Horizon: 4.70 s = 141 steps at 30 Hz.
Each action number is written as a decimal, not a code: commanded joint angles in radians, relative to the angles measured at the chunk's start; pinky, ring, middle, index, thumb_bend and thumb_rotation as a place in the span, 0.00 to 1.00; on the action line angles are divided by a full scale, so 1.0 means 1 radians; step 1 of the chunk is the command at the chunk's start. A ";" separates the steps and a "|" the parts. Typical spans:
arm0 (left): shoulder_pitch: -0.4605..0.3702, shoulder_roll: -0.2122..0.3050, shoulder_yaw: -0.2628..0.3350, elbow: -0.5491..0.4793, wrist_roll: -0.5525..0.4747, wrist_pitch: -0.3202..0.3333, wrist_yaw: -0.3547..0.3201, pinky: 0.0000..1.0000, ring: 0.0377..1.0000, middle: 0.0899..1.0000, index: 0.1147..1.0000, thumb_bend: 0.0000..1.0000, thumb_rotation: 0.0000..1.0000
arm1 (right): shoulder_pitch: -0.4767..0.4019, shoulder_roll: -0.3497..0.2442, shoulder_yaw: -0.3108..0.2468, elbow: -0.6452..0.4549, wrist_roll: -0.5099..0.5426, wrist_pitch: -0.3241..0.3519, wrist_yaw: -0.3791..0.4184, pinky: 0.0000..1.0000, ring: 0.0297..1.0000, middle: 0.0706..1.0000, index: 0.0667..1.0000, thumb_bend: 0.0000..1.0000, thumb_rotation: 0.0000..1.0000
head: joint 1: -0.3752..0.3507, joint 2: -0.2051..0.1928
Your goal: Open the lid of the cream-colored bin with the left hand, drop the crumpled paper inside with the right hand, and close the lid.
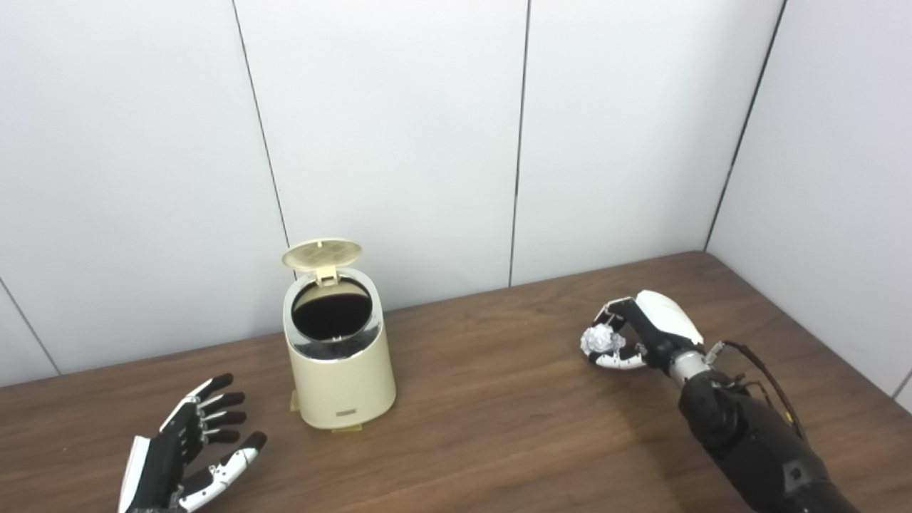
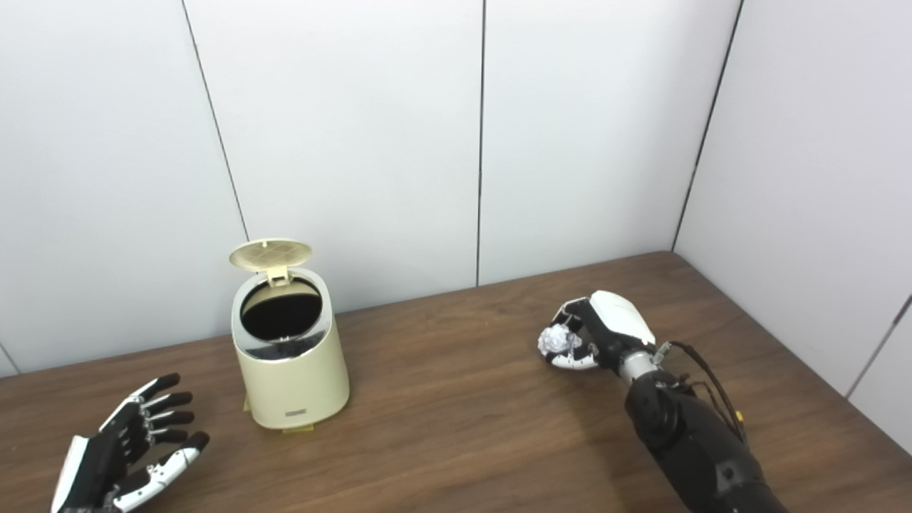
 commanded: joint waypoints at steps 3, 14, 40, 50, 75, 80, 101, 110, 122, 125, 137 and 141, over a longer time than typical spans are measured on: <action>-0.015 0.004 0.001 -0.004 0.007 -0.025 0.012 0.63 0.68 0.72 0.84 0.57 0.07 | -0.027 -0.036 0.008 0.029 -0.037 -0.046 -0.045 0.76 0.61 0.41 0.47 0.53 0.00 | 0.002 0.002; -0.013 -0.005 -0.003 -0.016 0.001 -0.010 0.004 0.62 0.68 0.73 0.84 0.58 0.09 | -0.025 -0.062 0.020 -0.094 -0.126 -0.106 -0.099 0.85 0.67 0.44 0.45 0.53 0.00 | 0.026 0.002; -0.008 -0.069 -0.030 -0.009 0.021 -0.006 0.015 0.60 0.69 0.73 0.84 0.62 0.13 | -0.179 0.156 0.057 -0.558 -0.195 0.075 0.213 0.87 0.66 0.42 0.48 0.53 0.00 | 0.191 -0.001; -0.012 -0.093 -0.039 -0.004 0.038 -0.004 0.032 0.57 0.67 0.71 0.83 0.62 0.11 | -0.246 0.293 0.077 -0.514 -0.155 0.070 0.204 0.95 0.64 0.42 0.48 0.53 0.00 | 0.229 -0.004; -0.003 -0.123 -0.068 -0.035 0.059 0.029 0.055 0.58 0.68 0.71 0.82 0.63 0.10 | -0.318 0.447 0.095 -0.276 -0.120 0.058 0.119 0.94 0.62 0.43 0.46 0.53 0.00 | 0.287 0.006; -0.002 -0.123 -0.072 -0.038 0.066 0.030 0.058 0.58 0.68 0.71 0.82 0.62 0.11 | -0.322 0.454 0.105 -0.242 -0.112 0.051 0.100 0.94 0.62 0.43 0.47 0.53 0.00 | 0.293 0.007; -0.004 -0.116 -0.078 -0.029 0.067 0.025 0.057 0.60 0.69 0.72 0.82 0.64 0.12 | -0.301 0.420 0.154 -0.289 -0.080 0.163 0.226 0.78 0.98 1.00 1.00 0.92 0.17 | 0.299 0.012; -0.002 -0.119 -0.076 -0.038 0.056 0.032 0.053 0.59 0.68 0.71 0.82 0.63 0.08 | -0.274 0.404 0.147 -0.329 -0.066 0.156 0.233 0.76 0.93 0.99 0.95 0.91 0.19 | 0.301 0.015; 0.000 -0.111 -0.073 -0.046 0.062 0.037 0.052 0.59 0.68 0.71 0.82 0.62 0.10 | -0.076 0.372 0.001 -0.517 0.065 0.033 0.144 0.57 0.69 0.74 0.77 0.82 0.14 | 0.310 0.016; -0.001 -0.113 -0.067 -0.044 0.048 0.039 0.049 0.58 0.68 0.71 0.82 0.63 0.09 | -0.036 0.357 -0.023 -0.549 0.105 0.032 0.154 0.56 0.71 0.77 0.78 0.83 0.14 | 0.312 0.017; -0.006 -0.110 -0.059 -0.052 0.058 0.030 0.065 0.59 0.68 0.72 0.83 0.63 0.13 | 0.065 0.325 -0.054 -0.545 0.179 -0.002 0.161 0.57 0.70 0.78 0.79 0.87 0.19 | 0.353 0.009; -0.031 -0.107 -0.034 -0.076 0.050 0.012 0.079 0.61 0.71 0.76 0.84 0.66 0.17 | 0.084 0.323 -0.049 -0.519 0.169 -0.012 0.153 0.56 0.68 0.79 0.79 0.88 0.20 | 0.372 0.001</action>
